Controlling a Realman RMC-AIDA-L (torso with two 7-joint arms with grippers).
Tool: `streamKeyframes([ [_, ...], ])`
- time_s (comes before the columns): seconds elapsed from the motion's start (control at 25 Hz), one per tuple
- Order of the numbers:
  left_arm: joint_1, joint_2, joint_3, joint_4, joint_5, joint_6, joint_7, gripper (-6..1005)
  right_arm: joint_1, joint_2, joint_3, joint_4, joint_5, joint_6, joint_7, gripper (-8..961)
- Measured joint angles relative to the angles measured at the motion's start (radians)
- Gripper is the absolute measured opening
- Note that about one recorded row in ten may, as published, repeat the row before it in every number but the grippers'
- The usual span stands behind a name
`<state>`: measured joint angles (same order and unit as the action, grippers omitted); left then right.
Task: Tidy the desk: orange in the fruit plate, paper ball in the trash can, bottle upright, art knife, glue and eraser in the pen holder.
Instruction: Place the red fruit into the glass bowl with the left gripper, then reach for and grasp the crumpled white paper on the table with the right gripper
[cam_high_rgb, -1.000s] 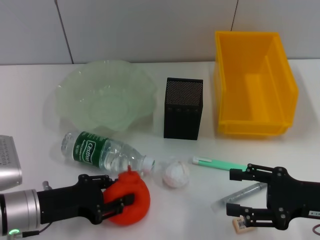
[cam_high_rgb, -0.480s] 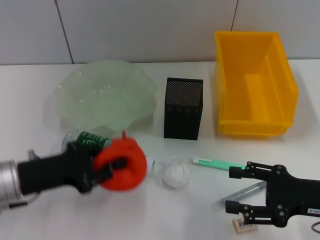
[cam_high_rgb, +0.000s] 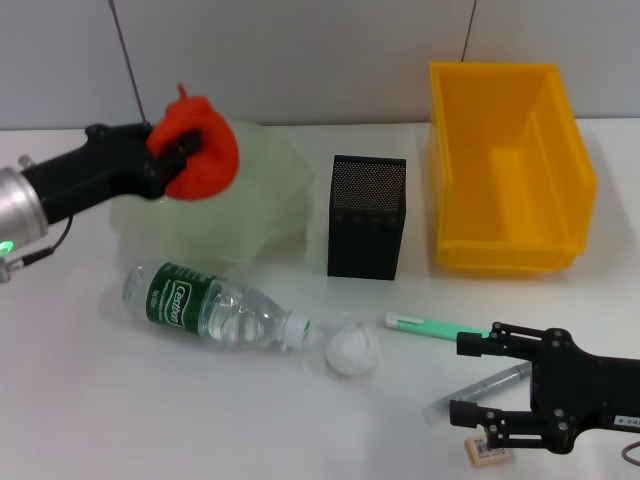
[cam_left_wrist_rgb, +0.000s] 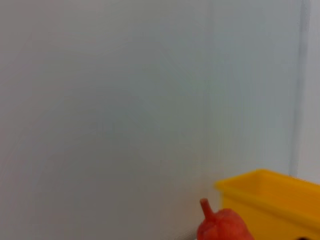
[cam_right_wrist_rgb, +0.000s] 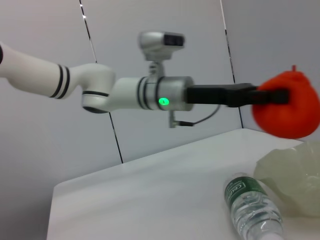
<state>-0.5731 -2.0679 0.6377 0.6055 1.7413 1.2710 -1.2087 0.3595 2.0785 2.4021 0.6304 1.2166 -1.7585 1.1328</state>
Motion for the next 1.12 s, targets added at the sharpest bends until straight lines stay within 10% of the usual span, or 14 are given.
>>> streamKeyframes([
  [0.52, -0.093, -0.002, 0.013, -0.109, -0.013, -0.253, -0.006, 292, -0.001, 0.001, -0.002, 0.000, -0.003, 0.003, 0.004, 722],
  [0.68, -0.089, 0.000, 0.017, -0.106, -0.023, -0.248, -0.005, 513, 0.001, 0.002, 0.001, 0.000, 0.001, 0.003, 0.004, 719],
  [0.92, -0.021, 0.006, 0.042, -0.026, -0.006, -0.058, 0.001, 805, 0.002, 0.001, 0.028, 0.015, 0.030, 0.003, 0.024, 716],
  [1.12, 0.097, 0.001, 0.133, 0.030, -0.010, 0.133, 0.103, 826, -0.003, -0.004, 0.035, 0.155, 0.041, -0.006, 0.204, 713],
])
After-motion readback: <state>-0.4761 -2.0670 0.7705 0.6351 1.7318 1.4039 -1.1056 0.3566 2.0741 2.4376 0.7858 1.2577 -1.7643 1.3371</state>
